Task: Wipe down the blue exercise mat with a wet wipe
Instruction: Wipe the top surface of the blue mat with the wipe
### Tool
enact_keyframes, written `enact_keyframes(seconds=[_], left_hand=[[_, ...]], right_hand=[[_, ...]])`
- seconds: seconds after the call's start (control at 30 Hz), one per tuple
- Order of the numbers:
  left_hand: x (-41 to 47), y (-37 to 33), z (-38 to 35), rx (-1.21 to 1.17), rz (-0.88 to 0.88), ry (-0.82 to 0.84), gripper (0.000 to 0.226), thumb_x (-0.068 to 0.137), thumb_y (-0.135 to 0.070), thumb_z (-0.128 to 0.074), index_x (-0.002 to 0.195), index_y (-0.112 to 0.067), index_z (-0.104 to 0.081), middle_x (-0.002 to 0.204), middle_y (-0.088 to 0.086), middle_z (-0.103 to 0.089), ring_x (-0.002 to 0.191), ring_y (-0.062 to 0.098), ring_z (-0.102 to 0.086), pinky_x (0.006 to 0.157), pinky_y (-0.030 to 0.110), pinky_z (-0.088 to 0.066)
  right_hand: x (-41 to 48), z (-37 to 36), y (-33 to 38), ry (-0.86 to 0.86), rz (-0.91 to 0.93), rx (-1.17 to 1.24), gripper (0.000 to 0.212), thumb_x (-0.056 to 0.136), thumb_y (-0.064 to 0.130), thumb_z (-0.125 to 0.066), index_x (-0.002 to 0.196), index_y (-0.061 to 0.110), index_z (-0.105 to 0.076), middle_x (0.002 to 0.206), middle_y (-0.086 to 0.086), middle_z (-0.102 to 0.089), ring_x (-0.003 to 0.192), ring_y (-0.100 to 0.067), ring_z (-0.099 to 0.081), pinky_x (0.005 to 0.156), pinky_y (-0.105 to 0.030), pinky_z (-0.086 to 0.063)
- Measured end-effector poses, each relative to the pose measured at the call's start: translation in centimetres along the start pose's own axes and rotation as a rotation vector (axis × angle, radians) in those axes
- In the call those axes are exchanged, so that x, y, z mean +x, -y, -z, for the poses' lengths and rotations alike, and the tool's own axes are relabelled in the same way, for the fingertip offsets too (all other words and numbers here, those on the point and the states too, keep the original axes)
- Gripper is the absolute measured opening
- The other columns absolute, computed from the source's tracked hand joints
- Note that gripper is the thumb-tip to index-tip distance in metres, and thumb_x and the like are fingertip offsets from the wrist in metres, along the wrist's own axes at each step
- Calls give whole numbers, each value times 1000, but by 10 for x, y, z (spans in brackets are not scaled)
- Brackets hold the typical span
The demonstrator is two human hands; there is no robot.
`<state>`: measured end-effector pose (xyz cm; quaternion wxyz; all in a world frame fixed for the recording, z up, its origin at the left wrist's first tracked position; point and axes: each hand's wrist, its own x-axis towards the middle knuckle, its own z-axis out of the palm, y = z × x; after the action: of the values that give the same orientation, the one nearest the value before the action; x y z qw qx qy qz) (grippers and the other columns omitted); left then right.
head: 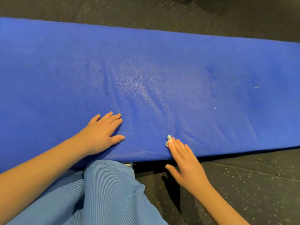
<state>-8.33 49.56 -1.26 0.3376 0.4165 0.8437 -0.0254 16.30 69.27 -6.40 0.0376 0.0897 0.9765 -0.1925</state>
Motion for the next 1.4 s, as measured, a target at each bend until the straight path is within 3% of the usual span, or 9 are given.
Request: enact_keyframes(seconds=[0.13,0.33,0.47,0.6,0.73,0.93,1.0,1.23,1.4], left_hand=[[-1,-15,-1,13,-142,44,111,55,-79,1,153,-28,-15,161,-14,2,147,9,6,118,37,3],[-4,-34,4,38,-263,115,115,60,-93,-17,154,-27,-5,160,-13,9,147,11,12,118,39,6],[-8,-49,11,237,-213,70,102,84,-68,-49,153,-18,8,161,0,13,148,27,8,118,53,-8],[-7,-39,27,279,-163,-25,76,98,-40,-46,152,-14,1,161,3,4,147,29,-4,117,51,-16],[-24,3,43,160,-119,-85,62,99,-34,-43,151,-21,-12,161,-5,-7,147,17,-10,118,41,-13],[-79,62,28,-42,-19,-160,55,99,-41,-39,149,-28,-22,155,-18,-19,147,7,-11,113,21,-5],[-98,78,19,-128,42,-170,57,100,-35,-46,150,-33,-19,145,-29,-7,146,3,-6,111,15,0],[-146,119,-10,-318,202,-250,58,94,-42,-57,142,-47,-24,136,-33,-8,141,-1,-7,114,19,-9],[-157,130,-35,-347,159,-248,65,82,-57,-52,141,-45,-26,130,-45,-5,136,-11,-8,111,10,-1]], right_hand=[[10,-13,-21,-156,27,-66,56,94,36,-46,141,8,-38,150,-8,-40,134,-27,-43,104,-43,-38],[24,8,-24,-360,257,-234,33,104,17,-32,129,-1,-45,132,-17,-58,112,-35,-62,85,-43,-52],[39,26,-17,-427,293,-228,30,103,11,-33,127,0,-47,127,-16,-62,110,-32,-62,89,-39,-48],[65,36,-3,-486,335,-196,28,103,13,-35,124,1,-49,123,-16,-64,108,-30,-63,89,-38,-48],[97,37,28,-509,427,-152,25,100,13,-43,121,1,-50,119,-16,-66,101,-31,-66,84,-39,-49],[124,23,95,-449,564,-75,25,98,15,-44,117,1,-52,111,-15,-68,92,-31,-66,83,-35,-46],[130,16,114,-417,604,-59,31,101,17,-36,114,-1,-58,109,-15,-69,88,-30,-66,81,-35,-45],[146,15,175,-274,672,34,45,104,22,-30,103,-2,-68,92,-11,-70,73,-29,-65,66,-36,-50],[140,2,176,-51,755,0,47,88,37,-50,108,-2,-67,113,-13,-68,84,-29,-68,66,-35,-56]])
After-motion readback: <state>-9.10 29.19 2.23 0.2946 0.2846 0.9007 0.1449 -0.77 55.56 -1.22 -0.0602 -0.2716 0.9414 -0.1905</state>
